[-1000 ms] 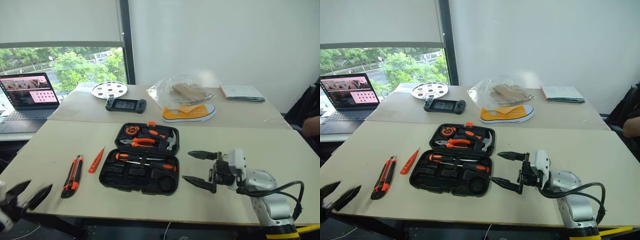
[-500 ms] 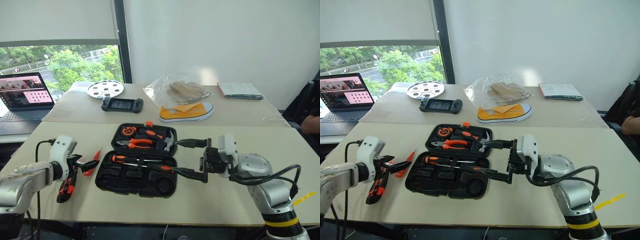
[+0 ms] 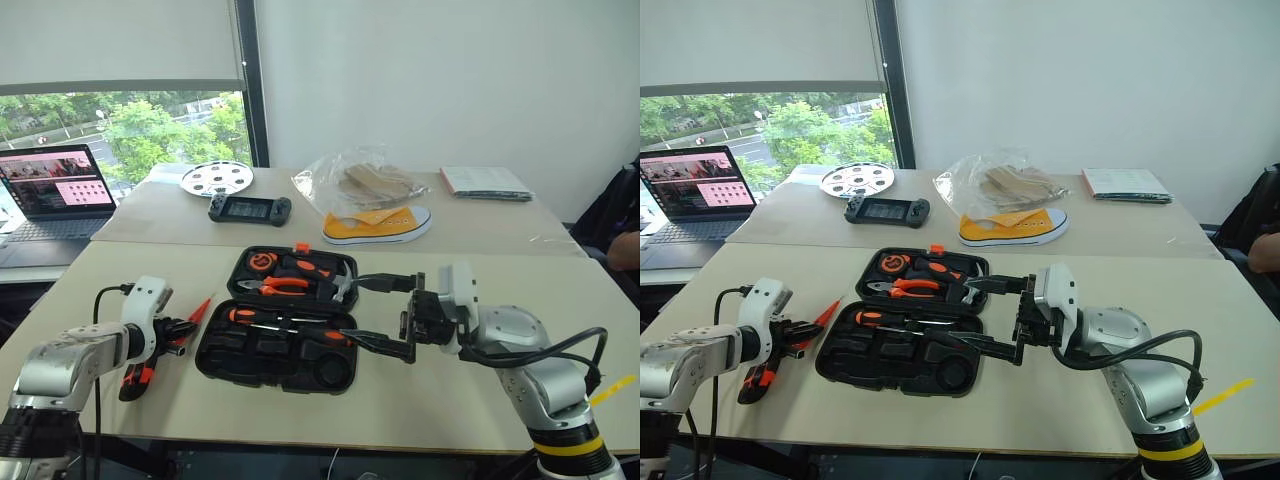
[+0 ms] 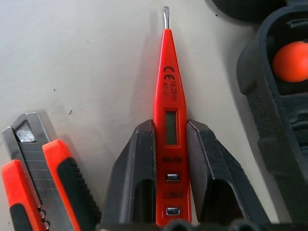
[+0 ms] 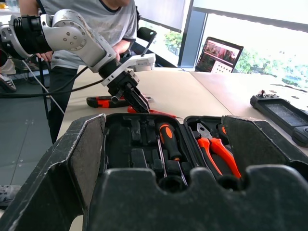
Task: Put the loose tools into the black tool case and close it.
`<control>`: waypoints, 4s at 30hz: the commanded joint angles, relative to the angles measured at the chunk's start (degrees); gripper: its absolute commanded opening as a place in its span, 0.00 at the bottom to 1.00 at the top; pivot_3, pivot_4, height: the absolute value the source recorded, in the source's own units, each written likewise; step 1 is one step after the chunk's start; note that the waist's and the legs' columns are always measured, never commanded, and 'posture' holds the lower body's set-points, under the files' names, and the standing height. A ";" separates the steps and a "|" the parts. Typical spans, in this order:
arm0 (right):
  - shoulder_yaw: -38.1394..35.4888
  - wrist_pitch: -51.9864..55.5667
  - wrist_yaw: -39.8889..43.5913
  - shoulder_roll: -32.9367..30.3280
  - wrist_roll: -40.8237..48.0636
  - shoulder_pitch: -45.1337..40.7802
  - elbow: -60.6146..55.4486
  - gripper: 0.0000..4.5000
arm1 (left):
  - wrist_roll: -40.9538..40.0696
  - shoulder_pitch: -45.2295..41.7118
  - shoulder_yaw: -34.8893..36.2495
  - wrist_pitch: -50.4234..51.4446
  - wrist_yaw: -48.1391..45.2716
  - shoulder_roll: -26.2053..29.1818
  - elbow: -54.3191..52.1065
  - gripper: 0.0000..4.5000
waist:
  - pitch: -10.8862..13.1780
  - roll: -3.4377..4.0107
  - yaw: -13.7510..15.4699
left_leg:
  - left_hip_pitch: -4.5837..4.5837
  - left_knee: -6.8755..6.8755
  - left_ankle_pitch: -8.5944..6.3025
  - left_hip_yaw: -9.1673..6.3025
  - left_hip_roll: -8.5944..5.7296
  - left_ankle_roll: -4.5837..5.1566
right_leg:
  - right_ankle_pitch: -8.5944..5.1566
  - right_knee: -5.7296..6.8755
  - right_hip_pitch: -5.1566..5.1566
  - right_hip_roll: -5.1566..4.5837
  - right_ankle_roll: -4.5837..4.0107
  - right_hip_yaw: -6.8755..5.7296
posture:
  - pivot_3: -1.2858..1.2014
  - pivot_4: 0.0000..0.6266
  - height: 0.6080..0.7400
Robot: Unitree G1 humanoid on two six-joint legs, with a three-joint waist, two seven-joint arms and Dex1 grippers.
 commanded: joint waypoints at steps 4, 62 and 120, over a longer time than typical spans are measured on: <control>-3.96 -0.16 0.62 -3.26 3.13 3.64 -3.52 1.00 | -1.78 -3.12 4.01 -20.70 -25.53 5.41 5.92 0.10 | 0.10 -0.18 0.14 | -0.06 0.06 0.00 0.02 0.06 0.00 | -0.01 -0.03 -0.02 0.02 -0.01 -0.14 | 0.52 0.24 1.00; -4.09 -0.86 0.75 -5.75 3.00 9.29 -4.90 1.00 | 17.09 -23.22 -15.09 -52.62 -54.11 -2.00 21.64 0.56 | 0.11 -0.24 0.37 | -0.44 0.92 -0.03 -0.32 -0.07 0.32 | -0.06 0.39 0.03 0.02 0.19 -0.23 | 0.52 0.24 1.00; -0.74 -16.58 5.33 1.69 0.28 12.29 0.58 1.00 | -3.85 46.12 40.17 -39.93 -12.80 -16.44 -9.19 0.99 | 0.14 -0.28 0.90 | -0.01 0.75 -0.54 -0.61 0.20 0.93 | -0.36 0.00 0.57 -0.32 0.61 -0.40 | 0.52 0.24 1.00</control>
